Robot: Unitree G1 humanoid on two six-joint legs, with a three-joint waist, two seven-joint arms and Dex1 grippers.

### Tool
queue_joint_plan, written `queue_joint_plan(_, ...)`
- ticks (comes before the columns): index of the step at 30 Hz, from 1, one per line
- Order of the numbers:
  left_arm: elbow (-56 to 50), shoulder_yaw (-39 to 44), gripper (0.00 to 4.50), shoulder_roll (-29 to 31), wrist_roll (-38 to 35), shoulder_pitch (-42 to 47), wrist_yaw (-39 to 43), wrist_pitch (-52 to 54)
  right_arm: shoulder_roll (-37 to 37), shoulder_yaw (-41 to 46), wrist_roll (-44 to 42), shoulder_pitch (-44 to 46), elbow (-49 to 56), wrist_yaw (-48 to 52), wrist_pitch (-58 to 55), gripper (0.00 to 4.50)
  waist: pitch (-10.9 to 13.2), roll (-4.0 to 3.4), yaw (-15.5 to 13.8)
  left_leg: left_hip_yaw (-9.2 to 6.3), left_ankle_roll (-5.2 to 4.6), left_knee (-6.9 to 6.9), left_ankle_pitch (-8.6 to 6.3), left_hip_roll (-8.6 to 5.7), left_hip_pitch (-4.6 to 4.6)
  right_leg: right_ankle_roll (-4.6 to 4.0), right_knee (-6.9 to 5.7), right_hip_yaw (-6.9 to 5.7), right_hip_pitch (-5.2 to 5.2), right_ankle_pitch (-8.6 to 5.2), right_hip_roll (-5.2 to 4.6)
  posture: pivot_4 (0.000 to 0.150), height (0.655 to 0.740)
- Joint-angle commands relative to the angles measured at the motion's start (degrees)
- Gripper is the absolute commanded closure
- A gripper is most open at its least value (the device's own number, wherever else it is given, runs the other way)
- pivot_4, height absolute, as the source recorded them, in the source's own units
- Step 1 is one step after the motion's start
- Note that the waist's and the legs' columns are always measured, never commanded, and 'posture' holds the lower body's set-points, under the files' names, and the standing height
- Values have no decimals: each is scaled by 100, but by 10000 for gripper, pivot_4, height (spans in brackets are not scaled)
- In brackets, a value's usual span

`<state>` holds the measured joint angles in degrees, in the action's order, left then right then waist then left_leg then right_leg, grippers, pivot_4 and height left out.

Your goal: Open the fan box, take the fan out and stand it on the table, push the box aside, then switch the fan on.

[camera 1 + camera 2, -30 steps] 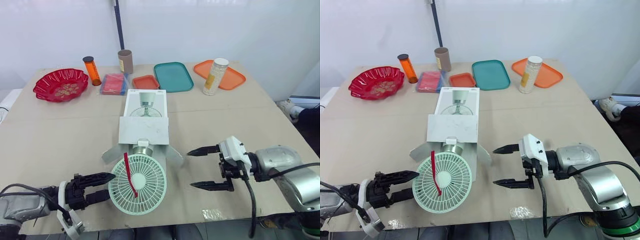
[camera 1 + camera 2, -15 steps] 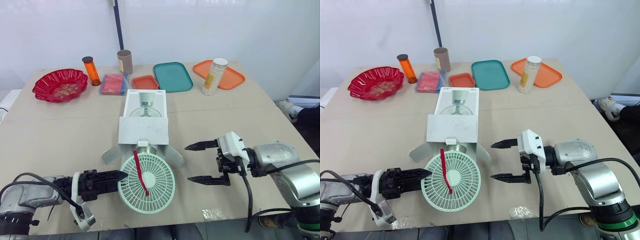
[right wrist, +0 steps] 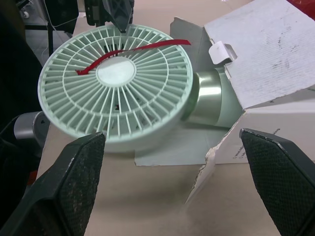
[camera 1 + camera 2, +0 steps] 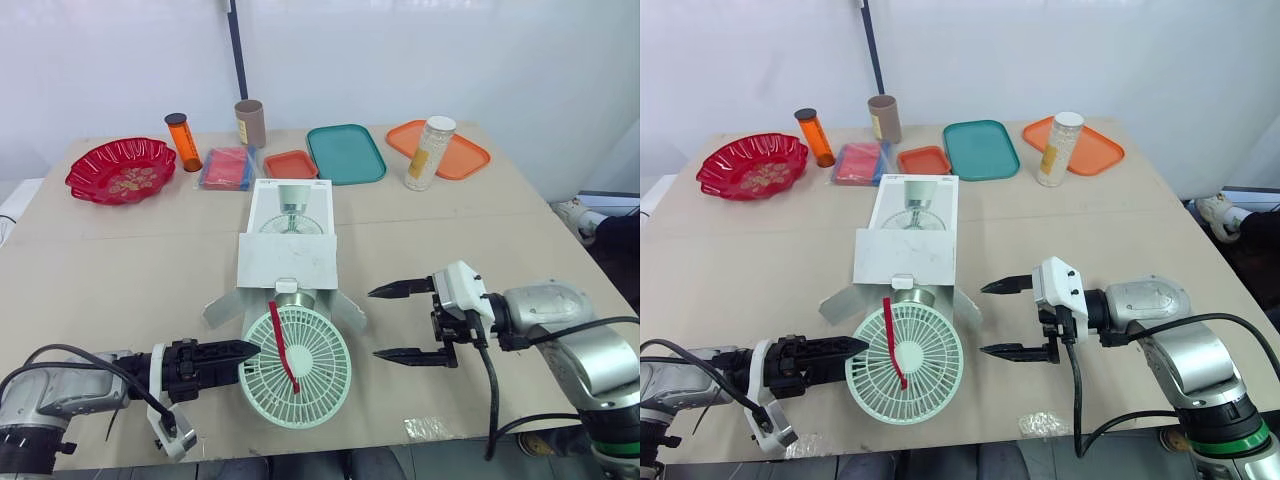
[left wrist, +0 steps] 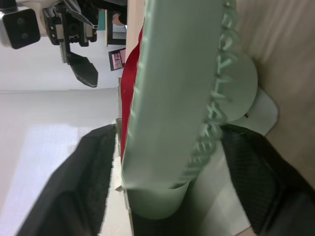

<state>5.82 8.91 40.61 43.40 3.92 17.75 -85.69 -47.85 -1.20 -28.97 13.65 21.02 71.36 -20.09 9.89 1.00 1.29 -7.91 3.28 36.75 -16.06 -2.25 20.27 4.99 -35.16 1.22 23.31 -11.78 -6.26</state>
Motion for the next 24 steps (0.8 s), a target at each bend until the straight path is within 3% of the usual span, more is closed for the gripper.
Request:
queue_joint_plan(1,-147,67,1076,22,43,-53,-199,33,-38,73,-64,-7,178,-2,30,0,0,0,0,0,0,0,0,0,0,0,0,0,0,0,0,1500,7384)
queue_joint_plan(12,-89,36,1076,-245,599,35,-554,-124,-11,20,-48,71,163,-55,24,0,0,0,-1,0,0,0,0,0,0,-2,0,0,0,1,0,1500,7384)
queue_joint_plan(15,-51,21,6785,-315,752,53,-695,-75,-18,22,-31,70,165,-74,32,0,0,0,-2,0,0,2,0,0,0,-2,0,0,-1,2,0,1500,7384)
queue_joint_plan(19,-99,85,21109,-372,1033,68,-941,-120,-22,19,-20,81,140,-71,50,0,0,1,-2,0,0,2,0,0,0,-2,0,0,-1,2,0,1500,7384)
queue_joint_plan(24,-109,119,22458,-349,1368,-39,-1268,-161,0,5,-2,122,108,-80,70,0,-7,0,0,1,0,4,0,0,-2,-3,-1,0,-2,4,0,1500,7384)
